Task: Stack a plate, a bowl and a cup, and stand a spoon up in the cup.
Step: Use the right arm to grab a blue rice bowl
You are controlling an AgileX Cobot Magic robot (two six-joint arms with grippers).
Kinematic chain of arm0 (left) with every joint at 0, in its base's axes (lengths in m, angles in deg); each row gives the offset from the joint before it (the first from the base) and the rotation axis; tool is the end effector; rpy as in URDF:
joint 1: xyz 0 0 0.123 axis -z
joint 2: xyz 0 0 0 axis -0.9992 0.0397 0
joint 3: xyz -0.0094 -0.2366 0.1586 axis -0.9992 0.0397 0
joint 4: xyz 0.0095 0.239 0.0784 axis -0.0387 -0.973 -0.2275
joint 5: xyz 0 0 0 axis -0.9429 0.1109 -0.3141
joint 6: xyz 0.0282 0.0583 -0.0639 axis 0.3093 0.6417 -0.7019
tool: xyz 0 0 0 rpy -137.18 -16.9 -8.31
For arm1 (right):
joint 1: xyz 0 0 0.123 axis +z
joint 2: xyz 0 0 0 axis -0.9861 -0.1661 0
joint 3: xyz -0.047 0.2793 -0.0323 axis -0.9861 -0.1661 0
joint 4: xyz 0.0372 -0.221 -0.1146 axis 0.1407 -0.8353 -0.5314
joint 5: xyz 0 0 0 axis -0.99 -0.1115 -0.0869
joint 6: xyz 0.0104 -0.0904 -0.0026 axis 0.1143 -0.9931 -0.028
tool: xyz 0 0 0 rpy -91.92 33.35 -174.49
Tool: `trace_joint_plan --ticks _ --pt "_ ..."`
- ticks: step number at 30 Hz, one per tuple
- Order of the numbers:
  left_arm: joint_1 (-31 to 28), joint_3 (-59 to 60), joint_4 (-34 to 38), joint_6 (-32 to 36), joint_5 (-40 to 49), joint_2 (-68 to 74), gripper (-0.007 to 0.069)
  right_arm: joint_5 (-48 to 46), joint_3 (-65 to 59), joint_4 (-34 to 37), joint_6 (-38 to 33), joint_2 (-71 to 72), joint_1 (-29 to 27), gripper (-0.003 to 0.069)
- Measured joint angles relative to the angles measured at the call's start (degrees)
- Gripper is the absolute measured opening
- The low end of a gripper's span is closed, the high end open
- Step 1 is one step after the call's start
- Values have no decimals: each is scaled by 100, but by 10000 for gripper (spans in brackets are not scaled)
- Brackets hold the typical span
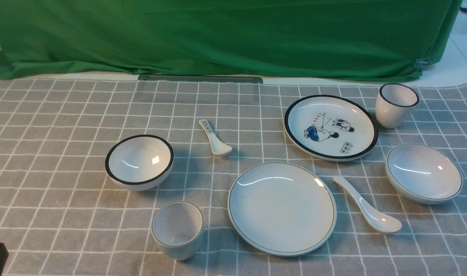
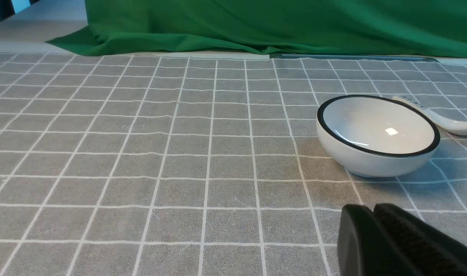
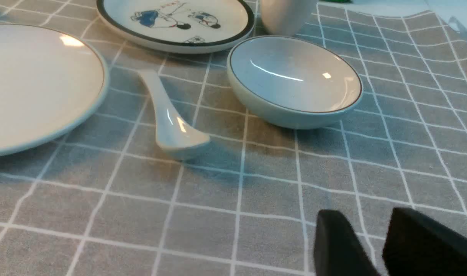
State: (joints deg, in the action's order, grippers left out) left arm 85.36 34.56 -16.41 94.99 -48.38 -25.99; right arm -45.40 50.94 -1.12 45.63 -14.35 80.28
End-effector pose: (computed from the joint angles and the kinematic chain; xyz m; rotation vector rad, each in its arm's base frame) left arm 0.0558 0.0014 0.1900 0.0425 1.7204 0.0832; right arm 0.0554 0.0018 0.1873 -0.1867 1.7411 -0.1287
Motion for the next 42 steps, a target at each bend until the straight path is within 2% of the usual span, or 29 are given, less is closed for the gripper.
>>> trace_joint_plan --ticks 18,23,27,35,38,40,41,42 --pt "0 0 0 0 0 0 17 0 0 0 0 0 0 242" --pt "0 0 -522 88 -56 0 17 0 0 0 0 0 0 242" --pt "0 0 -563 146 -492 0 17 0 0 0 0 0 0 242" --pt "0 0 -399 152 -1910 0 17 154 0 37 80 0 0 242" --pt "0 0 -398 157 -2054 0 17 595 0 553 863 0 13 242" --pt "0 0 -387 157 -2054 0 17 1078 0 921 1762 0 19 242" --pt "0 0 -387 157 -2054 0 17 1125 0 946 1947 0 19 242" --pt "0 0 -382 157 -2087 0 17 1477 0 1081 2612 0 19 242"
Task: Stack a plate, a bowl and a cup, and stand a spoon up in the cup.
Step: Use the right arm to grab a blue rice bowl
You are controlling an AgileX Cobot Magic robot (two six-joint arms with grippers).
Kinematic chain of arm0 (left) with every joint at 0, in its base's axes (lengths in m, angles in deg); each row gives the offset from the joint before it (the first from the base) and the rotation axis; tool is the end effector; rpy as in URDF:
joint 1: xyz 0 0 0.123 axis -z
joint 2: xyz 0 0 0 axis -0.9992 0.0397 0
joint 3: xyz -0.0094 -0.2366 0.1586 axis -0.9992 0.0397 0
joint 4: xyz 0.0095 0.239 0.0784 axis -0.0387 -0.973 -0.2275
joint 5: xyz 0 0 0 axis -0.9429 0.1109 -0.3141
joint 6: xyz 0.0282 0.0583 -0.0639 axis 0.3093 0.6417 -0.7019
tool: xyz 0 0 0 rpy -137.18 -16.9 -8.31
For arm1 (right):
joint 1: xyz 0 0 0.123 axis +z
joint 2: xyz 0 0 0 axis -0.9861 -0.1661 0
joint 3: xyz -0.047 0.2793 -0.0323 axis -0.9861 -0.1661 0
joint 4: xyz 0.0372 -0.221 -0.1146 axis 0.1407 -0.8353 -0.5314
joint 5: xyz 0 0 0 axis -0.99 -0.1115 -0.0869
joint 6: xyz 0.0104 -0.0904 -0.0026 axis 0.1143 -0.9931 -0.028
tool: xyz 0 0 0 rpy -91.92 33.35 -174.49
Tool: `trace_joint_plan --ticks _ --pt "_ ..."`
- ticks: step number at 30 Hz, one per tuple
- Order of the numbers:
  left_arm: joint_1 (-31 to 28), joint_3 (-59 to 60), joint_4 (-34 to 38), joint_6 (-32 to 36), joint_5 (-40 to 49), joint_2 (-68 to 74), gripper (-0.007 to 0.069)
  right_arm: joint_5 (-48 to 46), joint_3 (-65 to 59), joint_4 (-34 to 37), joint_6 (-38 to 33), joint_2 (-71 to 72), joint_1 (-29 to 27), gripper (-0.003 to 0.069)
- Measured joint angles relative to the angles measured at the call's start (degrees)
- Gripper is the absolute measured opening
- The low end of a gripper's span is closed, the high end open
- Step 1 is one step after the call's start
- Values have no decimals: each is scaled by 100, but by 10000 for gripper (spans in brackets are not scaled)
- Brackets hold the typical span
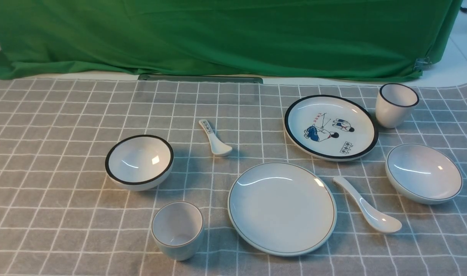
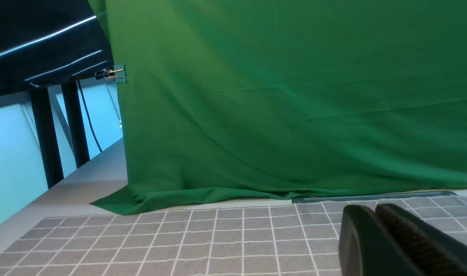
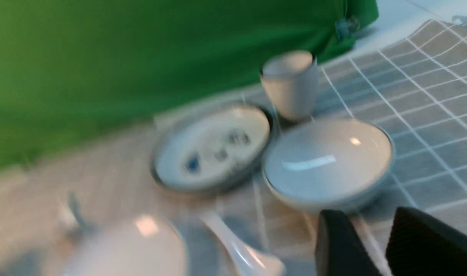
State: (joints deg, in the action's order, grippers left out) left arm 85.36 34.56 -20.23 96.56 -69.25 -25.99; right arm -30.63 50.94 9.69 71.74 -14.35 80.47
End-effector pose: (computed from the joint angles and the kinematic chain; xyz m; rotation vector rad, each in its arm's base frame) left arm 0.0547 0.0019 0.2230 0.0937 1.3552 0.1798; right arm 0.0566 0.0001 0.2105 0.3338 1.4655 0.3619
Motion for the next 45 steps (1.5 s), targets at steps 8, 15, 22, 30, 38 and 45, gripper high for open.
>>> trace_joint_plan --ticks 8,15,22,30,38,45 --pt "0 0 562 -1972 -663 0 17 1148 0 65 717 0 0 242" --pt "0 0 670 -2789 -794 0 17 1334 0 79 728 0 0 242" --pt "0 -5 684 -2826 -2136 32 17 1690 268 67 687 -35 0 174" --pt "0 -2287 141 -2819 590 1413 17 -2139 3545 -215 -1318 -2030 0 24" --pt "0 -4405 731 -916 5734 4393 17 -5422 5754 -940 -2058 -5278 7 17" --pt "0 -4467 2072 895 6099 5417 17 -5556 6318 -1025 -2044 -7447 -274 16"
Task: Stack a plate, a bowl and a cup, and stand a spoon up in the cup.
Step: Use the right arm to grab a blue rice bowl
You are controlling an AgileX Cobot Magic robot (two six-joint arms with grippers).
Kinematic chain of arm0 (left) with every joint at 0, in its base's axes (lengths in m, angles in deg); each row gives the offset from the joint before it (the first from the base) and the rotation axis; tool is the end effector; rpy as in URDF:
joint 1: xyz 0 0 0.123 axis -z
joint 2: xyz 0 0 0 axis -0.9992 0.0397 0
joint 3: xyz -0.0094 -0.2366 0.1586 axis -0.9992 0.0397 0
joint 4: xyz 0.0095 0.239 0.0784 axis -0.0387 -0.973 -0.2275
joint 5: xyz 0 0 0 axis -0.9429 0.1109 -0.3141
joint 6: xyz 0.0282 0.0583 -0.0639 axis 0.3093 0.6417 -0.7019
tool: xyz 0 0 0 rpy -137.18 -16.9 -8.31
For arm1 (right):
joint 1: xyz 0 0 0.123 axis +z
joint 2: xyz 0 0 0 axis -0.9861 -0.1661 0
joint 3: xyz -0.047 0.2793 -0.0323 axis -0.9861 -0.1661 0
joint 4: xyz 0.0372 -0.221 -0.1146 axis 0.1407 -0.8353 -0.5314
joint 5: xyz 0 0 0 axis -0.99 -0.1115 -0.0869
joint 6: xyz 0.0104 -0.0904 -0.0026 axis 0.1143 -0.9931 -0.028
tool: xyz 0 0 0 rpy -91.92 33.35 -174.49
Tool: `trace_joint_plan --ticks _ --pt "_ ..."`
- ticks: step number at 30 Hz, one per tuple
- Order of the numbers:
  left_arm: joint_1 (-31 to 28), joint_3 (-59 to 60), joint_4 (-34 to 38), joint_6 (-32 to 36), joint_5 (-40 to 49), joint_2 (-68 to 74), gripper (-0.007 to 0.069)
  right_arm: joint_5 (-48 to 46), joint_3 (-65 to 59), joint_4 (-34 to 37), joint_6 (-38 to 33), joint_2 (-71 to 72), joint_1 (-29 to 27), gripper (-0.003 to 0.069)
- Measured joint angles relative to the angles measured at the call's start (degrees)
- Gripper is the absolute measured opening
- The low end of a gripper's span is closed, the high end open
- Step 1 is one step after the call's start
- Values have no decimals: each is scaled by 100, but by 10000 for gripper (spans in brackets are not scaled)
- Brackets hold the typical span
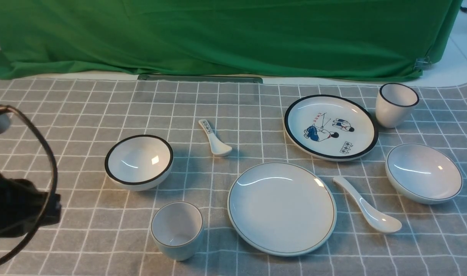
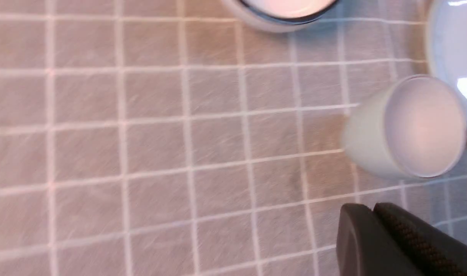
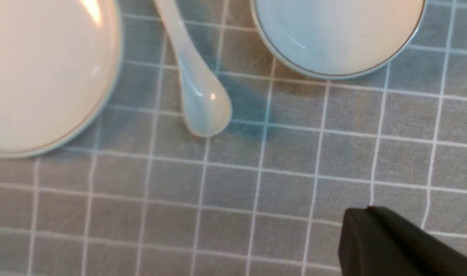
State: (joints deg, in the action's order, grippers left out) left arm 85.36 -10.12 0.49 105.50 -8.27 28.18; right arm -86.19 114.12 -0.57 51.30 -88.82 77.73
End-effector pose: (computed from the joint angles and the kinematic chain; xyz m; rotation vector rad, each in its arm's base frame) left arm 0.1670 -0.0173 0.3018 0.1768 2.5237 -0.2866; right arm 0.2557 -0.0051 0.3173 -0.1315 2.6492 0.0439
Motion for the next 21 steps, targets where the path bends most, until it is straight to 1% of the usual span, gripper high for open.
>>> trace_joint_plan --ticks 2,3,4,6,7,8,10,11,12,14,16,17,18,21 --pt "0 0 125 166 -29 0 17 111 119 -1 43 -253 -110 16" --pt "0 0 330 426 -48 0 17 411 346 -12 150 -650 -347 18" --pt "0 0 388 502 -48 0 17 524 499 -19 281 -855 -494 25" --pt "0 0 433 524 -48 0 17 620 718 -19 418 -1127 -666 53" --pt "0 0 439 529 -48 0 17 654 833 -19 466 -1266 -727 78" --pt "0 0 439 541 -48 0 17 656 889 -19 492 -1302 -741 86" --pt "0 0 441 591 -75 0 17 717 1230 -28 521 -1764 -828 206" --pt "0 0 441 597 -81 0 17 726 1230 -28 526 -1807 -825 218" --pt "0 0 453 602 -102 0 17 770 1462 -28 532 -2113 -837 300" --pt "0 0 454 602 -148 0 17 786 1745 -15 532 -2617 -837 405" --pt "0 0 454 602 -153 0 17 789 2004 -15 544 -3086 -848 464" --pt "0 0 454 602 -153 0 17 789 2025 -15 545 -3086 -848 464" --pt "0 0 454 604 -148 0 17 794 2154 -15 622 -3382 -848 487" --pt "0 0 378 604 -142 0 17 812 2227 -15 678 -3754 -848 509"
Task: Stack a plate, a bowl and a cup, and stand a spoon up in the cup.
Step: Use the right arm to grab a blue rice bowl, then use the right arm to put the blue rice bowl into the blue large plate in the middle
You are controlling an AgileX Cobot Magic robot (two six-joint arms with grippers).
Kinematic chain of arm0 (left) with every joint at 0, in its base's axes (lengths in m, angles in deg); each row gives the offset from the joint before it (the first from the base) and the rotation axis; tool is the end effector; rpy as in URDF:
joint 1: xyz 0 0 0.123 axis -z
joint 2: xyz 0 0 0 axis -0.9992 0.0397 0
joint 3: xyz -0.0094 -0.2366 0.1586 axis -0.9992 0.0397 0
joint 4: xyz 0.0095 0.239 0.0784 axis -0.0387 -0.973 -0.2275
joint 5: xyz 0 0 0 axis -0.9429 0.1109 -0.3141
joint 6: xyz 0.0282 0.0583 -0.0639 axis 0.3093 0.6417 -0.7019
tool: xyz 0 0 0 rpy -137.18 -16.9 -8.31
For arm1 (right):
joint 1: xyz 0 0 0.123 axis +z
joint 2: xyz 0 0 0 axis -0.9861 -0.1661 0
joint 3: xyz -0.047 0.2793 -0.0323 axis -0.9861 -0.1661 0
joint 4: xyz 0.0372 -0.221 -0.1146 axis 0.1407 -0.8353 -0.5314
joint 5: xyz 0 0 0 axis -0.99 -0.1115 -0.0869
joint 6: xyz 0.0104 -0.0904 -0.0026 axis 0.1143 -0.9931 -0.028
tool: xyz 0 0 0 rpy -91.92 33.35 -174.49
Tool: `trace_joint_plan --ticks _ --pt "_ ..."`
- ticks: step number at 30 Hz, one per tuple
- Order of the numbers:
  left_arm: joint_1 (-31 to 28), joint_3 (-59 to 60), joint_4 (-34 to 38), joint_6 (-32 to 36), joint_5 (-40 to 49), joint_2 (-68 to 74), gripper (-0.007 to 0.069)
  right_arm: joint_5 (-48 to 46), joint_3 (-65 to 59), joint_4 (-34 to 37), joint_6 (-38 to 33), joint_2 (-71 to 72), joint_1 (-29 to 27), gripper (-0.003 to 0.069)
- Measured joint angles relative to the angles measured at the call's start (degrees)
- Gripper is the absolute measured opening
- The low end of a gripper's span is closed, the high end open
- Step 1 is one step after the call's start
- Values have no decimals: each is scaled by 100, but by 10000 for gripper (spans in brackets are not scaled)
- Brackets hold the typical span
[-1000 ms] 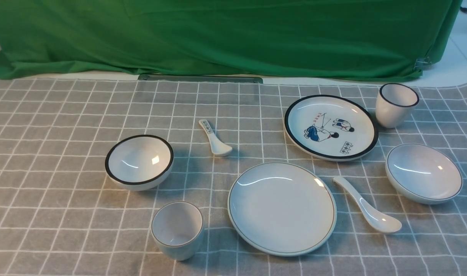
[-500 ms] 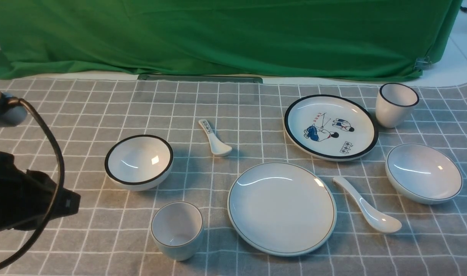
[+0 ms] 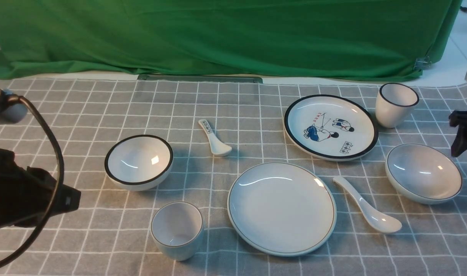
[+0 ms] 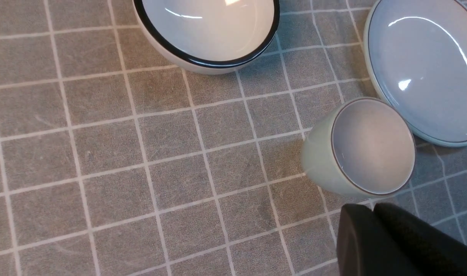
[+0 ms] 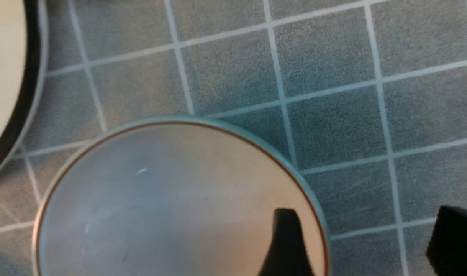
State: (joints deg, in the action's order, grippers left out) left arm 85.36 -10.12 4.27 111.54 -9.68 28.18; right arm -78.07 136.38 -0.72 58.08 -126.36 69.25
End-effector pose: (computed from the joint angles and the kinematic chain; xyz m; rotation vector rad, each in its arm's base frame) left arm 0.1692 -0.0212 0.3046 0.2660 2.4671 -0.3121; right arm 0.4077 -0.0745 0.2113 0.2530 2.7658 0.0424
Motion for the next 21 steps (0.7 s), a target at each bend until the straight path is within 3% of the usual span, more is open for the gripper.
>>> trace_joint_plan --ticks 5,8,9,11,13,21 --pt "0 0 -91 0 12 5 17 -28 29 49 5 -457 0 514" --pt "0 0 -91 0 12 5 17 -74 29 115 -101 -577 21 452" --pt "0 0 -91 0 12 5 17 -96 34 135 -176 -591 49 399" --pt "0 0 -96 -6 12 5 17 -179 46 232 -424 -570 124 148" --pt "0 0 -96 -14 12 5 17 -263 46 365 -521 -412 163 96" --pt "0 0 -66 -19 -1 5 17 -393 46 601 -625 900 365 76"
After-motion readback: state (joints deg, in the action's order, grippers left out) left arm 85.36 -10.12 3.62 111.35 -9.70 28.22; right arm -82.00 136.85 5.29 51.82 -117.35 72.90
